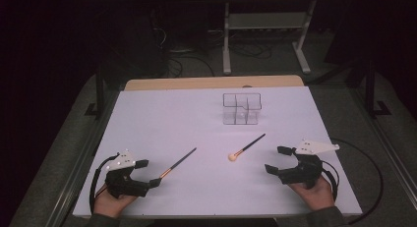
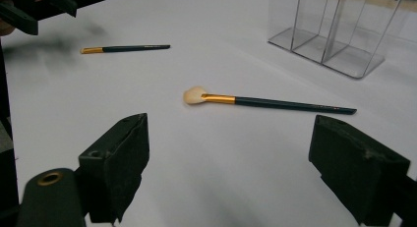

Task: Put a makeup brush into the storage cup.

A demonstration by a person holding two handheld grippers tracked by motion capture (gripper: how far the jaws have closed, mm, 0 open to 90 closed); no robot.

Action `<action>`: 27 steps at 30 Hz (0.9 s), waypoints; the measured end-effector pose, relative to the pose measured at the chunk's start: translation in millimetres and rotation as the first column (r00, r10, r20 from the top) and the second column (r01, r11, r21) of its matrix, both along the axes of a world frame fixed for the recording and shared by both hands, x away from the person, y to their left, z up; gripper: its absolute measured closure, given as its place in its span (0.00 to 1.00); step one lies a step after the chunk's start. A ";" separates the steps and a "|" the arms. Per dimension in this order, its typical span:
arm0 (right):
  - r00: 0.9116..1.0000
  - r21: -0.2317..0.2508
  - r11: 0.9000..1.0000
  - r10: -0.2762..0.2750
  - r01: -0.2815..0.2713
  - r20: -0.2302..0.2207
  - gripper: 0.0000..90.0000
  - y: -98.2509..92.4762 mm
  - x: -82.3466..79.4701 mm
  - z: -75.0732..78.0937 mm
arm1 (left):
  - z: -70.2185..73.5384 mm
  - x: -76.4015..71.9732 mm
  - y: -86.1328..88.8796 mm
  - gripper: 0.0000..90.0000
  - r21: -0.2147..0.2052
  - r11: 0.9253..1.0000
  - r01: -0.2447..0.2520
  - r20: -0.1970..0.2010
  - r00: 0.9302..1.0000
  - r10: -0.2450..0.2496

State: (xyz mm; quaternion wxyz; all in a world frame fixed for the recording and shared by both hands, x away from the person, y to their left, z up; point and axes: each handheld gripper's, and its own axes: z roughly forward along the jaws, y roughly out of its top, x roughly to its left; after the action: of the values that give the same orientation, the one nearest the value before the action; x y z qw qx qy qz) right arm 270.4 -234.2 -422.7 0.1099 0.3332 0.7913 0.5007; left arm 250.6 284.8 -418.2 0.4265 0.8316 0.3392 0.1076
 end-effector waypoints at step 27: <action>1.000 -0.041 0.999 0.008 -0.008 0.004 0.16 4.2 -2.5 -0.8 | 4.8 7.9 -4.0 0.26 0.019 1.000 0.001 0.014 1.000 -0.001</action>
State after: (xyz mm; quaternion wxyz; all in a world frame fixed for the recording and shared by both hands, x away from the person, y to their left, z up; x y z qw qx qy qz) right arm 267.8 -230.0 -423.5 0.1163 0.3266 0.8025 0.4856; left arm 258.5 280.8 -413.5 0.4210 0.8349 0.3347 0.1166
